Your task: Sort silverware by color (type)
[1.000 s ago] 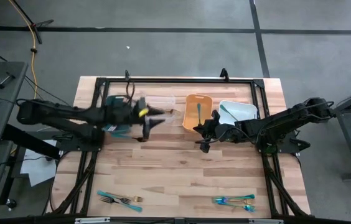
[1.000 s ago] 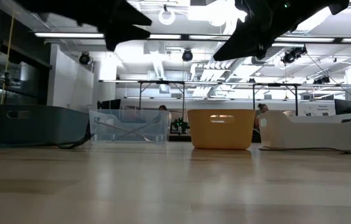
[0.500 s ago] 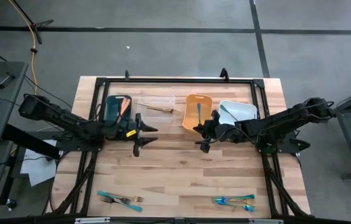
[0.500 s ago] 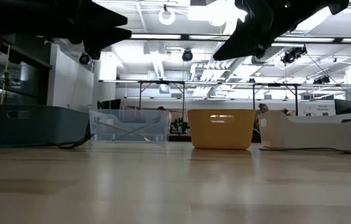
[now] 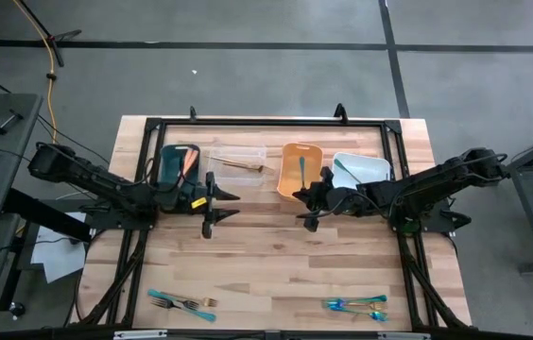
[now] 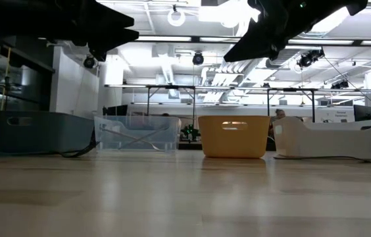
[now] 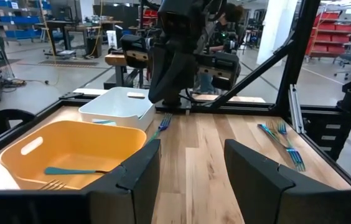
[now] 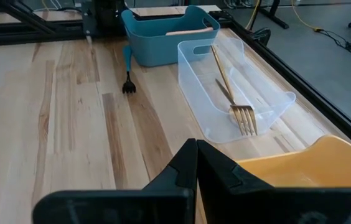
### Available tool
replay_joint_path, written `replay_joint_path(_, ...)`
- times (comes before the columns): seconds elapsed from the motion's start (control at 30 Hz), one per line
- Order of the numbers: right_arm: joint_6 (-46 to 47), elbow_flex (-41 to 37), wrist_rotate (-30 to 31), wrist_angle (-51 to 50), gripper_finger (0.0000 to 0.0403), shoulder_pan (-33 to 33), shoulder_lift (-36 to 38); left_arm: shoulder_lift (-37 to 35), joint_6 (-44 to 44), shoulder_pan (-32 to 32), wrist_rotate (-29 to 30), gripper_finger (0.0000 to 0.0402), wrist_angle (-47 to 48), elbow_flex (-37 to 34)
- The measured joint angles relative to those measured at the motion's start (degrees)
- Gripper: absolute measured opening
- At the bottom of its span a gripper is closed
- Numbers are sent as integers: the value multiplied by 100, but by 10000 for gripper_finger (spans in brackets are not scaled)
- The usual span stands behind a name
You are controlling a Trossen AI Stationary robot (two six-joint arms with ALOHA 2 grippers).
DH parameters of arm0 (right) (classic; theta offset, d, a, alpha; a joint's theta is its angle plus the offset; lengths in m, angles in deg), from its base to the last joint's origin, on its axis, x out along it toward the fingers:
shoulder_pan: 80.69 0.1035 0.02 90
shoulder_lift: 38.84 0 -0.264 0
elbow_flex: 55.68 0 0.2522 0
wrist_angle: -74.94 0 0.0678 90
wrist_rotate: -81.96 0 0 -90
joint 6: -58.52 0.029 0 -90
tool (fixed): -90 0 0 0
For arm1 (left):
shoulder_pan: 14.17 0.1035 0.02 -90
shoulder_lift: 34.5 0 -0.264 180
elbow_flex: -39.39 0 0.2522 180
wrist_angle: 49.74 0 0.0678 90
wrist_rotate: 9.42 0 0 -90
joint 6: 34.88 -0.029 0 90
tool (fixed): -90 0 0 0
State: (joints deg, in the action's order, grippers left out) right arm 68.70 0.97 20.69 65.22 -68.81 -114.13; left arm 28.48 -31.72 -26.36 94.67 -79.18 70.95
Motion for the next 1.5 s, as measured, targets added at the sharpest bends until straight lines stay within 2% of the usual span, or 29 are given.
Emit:
replay_joint_path(0.43,6,0,2,11,1,0,0,0,17,2,0,168,8,0)
replay_joint_path(0.53,12,0,0,11,1,0,0,0,255,2,29,168,257,2)
replay_joint_path(0.7,23,0,0,11,1,0,0,2,1198,18,467,168,1976,122)
replay_joint_path(0.83,16,0,0,15,1,0,0,77,2061,71,648,168,3829,587)
replay_joint_path(0.93,-15,0,0,28,1,0,0,252,2386,76,816,168,4680,880)
replay_joint_path(1.07,-16,0,0,61,1,0,0,730,2301,76,907,168,5227,1063)
replay_joint_path(1.23,-16,0,1,59,1,0,0,1457,1835,79,669,168,5243,1095)
replay_joint_path(1.5,-18,0,0,31,1,0,0,1694,1364,79,602,168,5231,1327)
